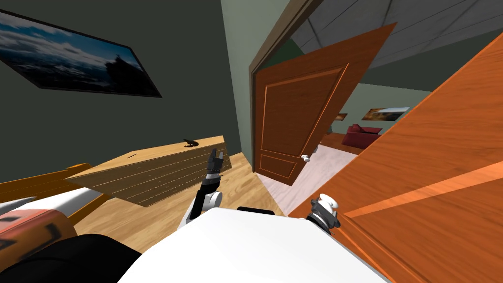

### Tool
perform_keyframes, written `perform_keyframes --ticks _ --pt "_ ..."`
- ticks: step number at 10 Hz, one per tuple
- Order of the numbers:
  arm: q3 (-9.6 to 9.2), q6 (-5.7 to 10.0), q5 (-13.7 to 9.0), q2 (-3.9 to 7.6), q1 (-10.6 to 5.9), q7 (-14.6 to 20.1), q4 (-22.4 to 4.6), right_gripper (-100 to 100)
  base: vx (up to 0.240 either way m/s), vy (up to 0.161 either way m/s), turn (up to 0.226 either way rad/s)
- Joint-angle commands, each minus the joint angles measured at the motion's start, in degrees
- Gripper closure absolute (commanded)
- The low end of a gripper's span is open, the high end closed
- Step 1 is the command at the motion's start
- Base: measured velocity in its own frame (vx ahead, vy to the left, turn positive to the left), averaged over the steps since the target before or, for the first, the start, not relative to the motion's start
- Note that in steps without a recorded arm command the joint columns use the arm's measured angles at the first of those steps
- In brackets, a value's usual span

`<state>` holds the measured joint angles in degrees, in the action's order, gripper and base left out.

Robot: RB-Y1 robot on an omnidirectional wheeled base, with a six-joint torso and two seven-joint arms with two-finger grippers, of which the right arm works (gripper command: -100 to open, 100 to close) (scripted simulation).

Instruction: Push the door open

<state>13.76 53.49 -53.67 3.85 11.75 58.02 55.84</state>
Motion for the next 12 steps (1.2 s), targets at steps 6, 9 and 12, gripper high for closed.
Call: perform_keyframes --ticks 6,9,12 --pt "4.11 1.32 -3.4 1.55 0.12 -0.1 -1.0 100 0.176 -0.126 -0.044" --pt "5.98 1.6 -5.0 1.71 0.48 -0.4 -1.2 100 0.185 -0.132 -0.051" --pt "8.14 1.92 -7.0 1.74 0.91 -0.7 -1.3 100 0.208 -0.151 -0.054"
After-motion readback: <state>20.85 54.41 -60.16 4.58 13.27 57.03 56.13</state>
